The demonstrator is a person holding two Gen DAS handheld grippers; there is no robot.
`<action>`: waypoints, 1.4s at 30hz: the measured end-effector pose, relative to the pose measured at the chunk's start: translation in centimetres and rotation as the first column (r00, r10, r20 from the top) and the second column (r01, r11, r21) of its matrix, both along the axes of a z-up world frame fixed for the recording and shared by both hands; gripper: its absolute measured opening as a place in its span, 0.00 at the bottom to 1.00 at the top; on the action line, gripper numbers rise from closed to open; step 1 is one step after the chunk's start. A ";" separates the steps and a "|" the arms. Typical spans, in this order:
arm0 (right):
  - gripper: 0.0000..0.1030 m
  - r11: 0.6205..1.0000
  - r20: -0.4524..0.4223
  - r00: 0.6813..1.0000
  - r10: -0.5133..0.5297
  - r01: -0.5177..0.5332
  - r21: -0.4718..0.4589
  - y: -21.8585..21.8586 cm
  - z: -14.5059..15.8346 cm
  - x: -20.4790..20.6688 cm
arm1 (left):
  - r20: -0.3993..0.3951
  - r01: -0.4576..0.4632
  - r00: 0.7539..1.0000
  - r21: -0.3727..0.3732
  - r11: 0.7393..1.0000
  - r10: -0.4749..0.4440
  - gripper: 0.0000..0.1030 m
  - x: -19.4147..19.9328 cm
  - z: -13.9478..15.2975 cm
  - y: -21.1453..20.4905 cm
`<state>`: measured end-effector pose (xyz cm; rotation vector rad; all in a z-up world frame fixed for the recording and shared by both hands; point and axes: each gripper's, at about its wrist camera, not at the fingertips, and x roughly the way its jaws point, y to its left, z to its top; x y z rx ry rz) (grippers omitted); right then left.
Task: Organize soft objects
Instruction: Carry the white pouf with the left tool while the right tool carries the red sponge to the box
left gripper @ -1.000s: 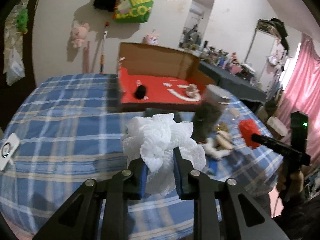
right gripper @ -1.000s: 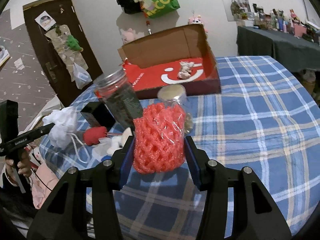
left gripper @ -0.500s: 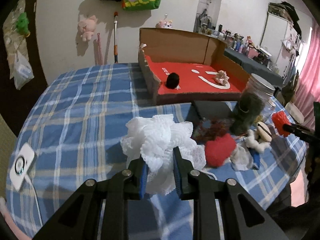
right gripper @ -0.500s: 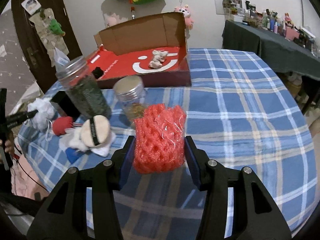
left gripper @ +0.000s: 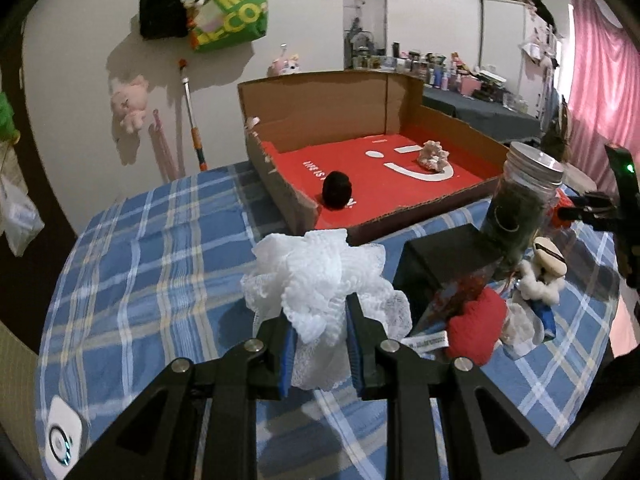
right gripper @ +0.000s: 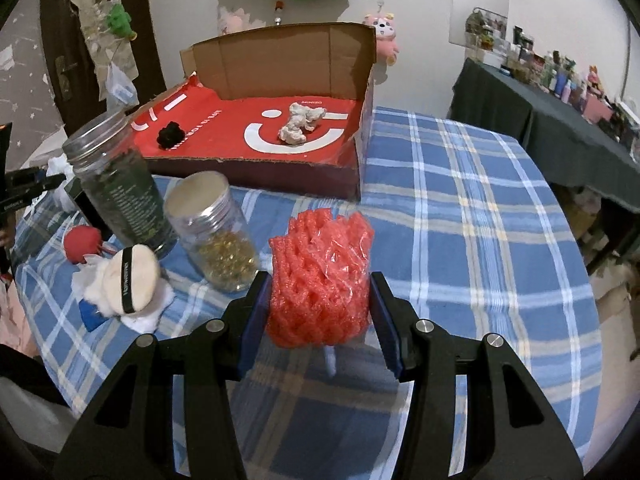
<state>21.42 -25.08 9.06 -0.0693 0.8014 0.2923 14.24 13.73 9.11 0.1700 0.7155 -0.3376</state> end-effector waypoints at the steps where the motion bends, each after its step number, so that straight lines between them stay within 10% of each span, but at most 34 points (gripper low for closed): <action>1: 0.46 1.000 0.001 1.000 0.006 -0.006 0.000 0.0 0.0 0.2 | 0.008 0.009 1.000 0.006 1.000 -0.009 0.23 0.1 0.1 0.0; 16: 0.46 0.989 0.033 0.990 0.134 -0.132 -0.066 1.6 1.9 4.0 | 0.097 0.150 0.983 0.080 0.985 -0.157 0.21 2.5 2.8 -2.1; 42: 0.25 0.972 0.049 0.977 0.208 -0.212 0.101 2.4 5.3 7.1 | 0.100 0.236 0.967 -0.026 0.971 -0.233 0.19 5.5 6.0 -6.6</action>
